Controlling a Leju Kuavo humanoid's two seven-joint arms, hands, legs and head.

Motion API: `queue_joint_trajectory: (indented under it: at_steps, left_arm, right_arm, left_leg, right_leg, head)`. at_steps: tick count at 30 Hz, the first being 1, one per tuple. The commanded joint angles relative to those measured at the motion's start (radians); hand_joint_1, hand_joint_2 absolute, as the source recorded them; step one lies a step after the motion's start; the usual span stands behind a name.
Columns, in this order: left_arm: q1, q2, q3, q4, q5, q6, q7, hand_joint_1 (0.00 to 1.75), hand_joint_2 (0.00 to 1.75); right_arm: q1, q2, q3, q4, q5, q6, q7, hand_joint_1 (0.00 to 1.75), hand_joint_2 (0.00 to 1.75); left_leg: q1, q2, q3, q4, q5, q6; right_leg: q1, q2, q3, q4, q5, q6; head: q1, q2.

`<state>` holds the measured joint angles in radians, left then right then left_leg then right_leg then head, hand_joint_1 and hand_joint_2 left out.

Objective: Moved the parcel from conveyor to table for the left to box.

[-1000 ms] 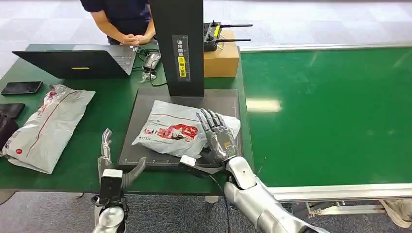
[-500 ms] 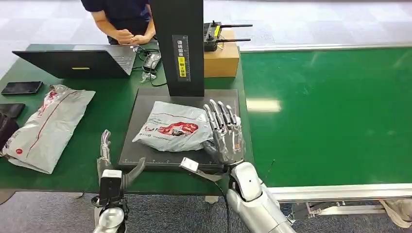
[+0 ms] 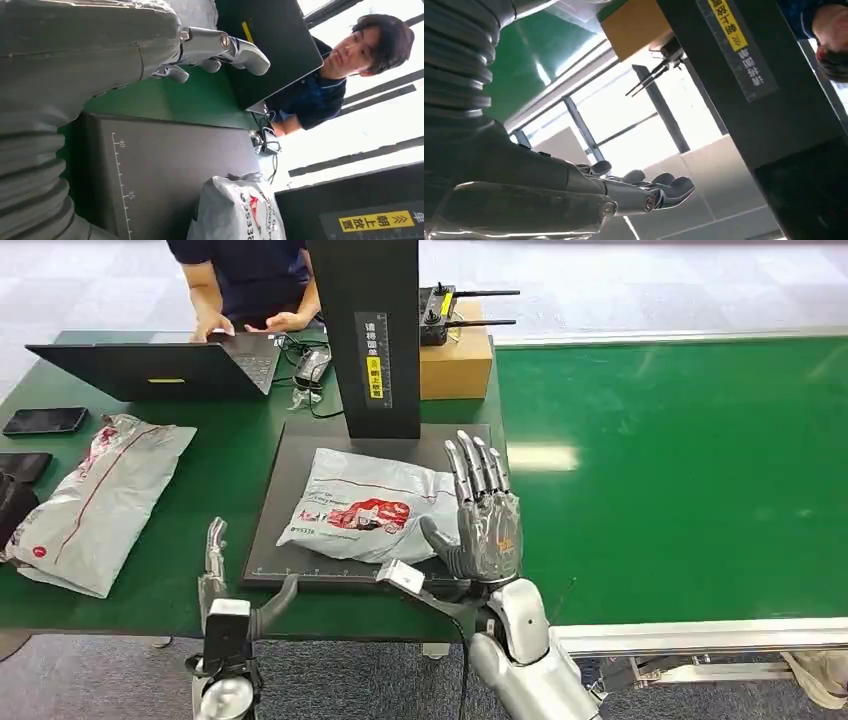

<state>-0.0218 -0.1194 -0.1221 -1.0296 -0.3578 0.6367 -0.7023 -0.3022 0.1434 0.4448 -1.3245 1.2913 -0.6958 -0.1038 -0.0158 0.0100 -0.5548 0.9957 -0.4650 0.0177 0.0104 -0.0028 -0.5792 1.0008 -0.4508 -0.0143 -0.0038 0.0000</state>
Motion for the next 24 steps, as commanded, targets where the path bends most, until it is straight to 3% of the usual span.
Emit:
queue_joint_trajectory:
  at_steps: [1, 3, 4, 5, 8, 10, 13, 21, 24]
  left_arm:
    - [0.01, 0.002, 0.019, -0.039, -0.019, -0.004, 0.004, 0.0, 1.75]
    - [0.01, -0.002, 0.023, -0.045, -0.031, -0.006, 0.004, 0.0, 1.75]
    - [0.017, -0.007, 0.031, -0.059, -0.044, -0.009, 0.004, 0.0, 1.75]
    - [0.017, -0.007, 0.031, -0.059, -0.044, -0.009, 0.004, 0.0, 1.75]
    - [0.03, -0.017, 0.049, -0.09, -0.075, -0.024, 0.004, 0.0, 1.75]
    - [0.038, -0.022, 0.054, -0.107, -0.092, -0.031, 0.004, 0.0, 1.75]
    - [0.056, -0.027, 0.058, -0.147, -0.111, -0.034, 0.004, 0.0, 1.75]
    - [0.064, -0.025, 0.046, -0.162, -0.127, -0.041, 0.004, 0.0, 1.75]
    - [0.065, -0.019, 0.032, -0.169, -0.128, -0.041, 0.004, 0.0, 1.75]
  right_arm:
    - [0.075, 0.032, -0.151, -0.203, 0.118, -0.002, -0.055, 0.0, 1.75]
    - [0.089, 0.046, -0.166, -0.189, 0.048, -0.002, -0.121, 0.0, 1.75]
    - [0.07, 0.024, -0.112, -0.068, -0.111, -0.002, -0.165, 0.0, 1.75]
    - [0.07, 0.024, -0.112, -0.068, -0.111, -0.002, -0.165, 0.0, 1.75]
    - [0.022, -0.039, 0.026, 0.042, -0.383, -0.002, -0.191, 0.0, 1.75]
    - [0.029, -0.041, 0.018, 0.047, -0.442, -0.002, -0.219, 0.0, 1.75]
    - [0.046, -0.073, 0.024, 0.014, -0.787, 0.112, -0.338, 0.0, 1.75]
    - [0.137, -0.123, -0.032, -0.018, -0.968, 0.163, -0.447, 0.0, 1.75]
    - [0.194, -0.142, -0.053, -0.059, -1.042, 0.238, -0.462, 0.0, 1.75]
  left_leg:
    - [0.001, -0.003, 0.0, 0.0, 0.0, -0.002]
    - [0.001, -0.003, 0.0, 0.0, 0.0, -0.003]
    - [0.001, -0.002, 0.0, 0.0, 0.0, -0.002]
    - [0.001, -0.002, 0.002, -0.002, 0.0, -0.003]
    - [0.002, -0.002, 0.002, -0.002, 0.001, -0.003]
    - [0.001, 0.002, 0.002, -0.001, 0.0, -0.002]
    - [0.002, -0.001, 0.002, -0.002, 0.001, -0.003]
    - [0.001, -0.005, 0.002, -0.002, 0.0, -0.002]
    - [0.001, -0.005, 0.002, -0.002, 0.0, -0.002]
  right_leg:
    - [0.0, -0.002, 0.001, 0.0, -0.001, 0.001]
    - [0.0, -0.002, 0.001, 0.0, -0.001, 0.002]
    - [0.0, -0.001, 0.0, 0.0, 0.0, 0.001]
    - [0.001, -0.001, 0.003, -0.002, 0.0, 0.002]
    - [0.001, 0.0, 0.003, -0.003, 0.001, 0.002]
    - [0.001, 0.002, 0.002, -0.002, 0.001, 0.001]
    - [0.001, 0.0, 0.003, -0.003, 0.001, 0.002]
    - [0.001, -0.004, 0.004, -0.003, -0.001, 0.001]
    - [0.001, -0.004, 0.004, -0.003, -0.001, 0.002]
  head:
    - [0.0, 0.0]
    - [0.0, 0.0]
    - [0.0, 0.0]
    - [0.0, 0.0]
    - [0.0, 0.0]
    - [0.0, 0.0]
    - [0.0, 0.0]
    - [0.0, 0.0]
    - [0.0, 0.0]
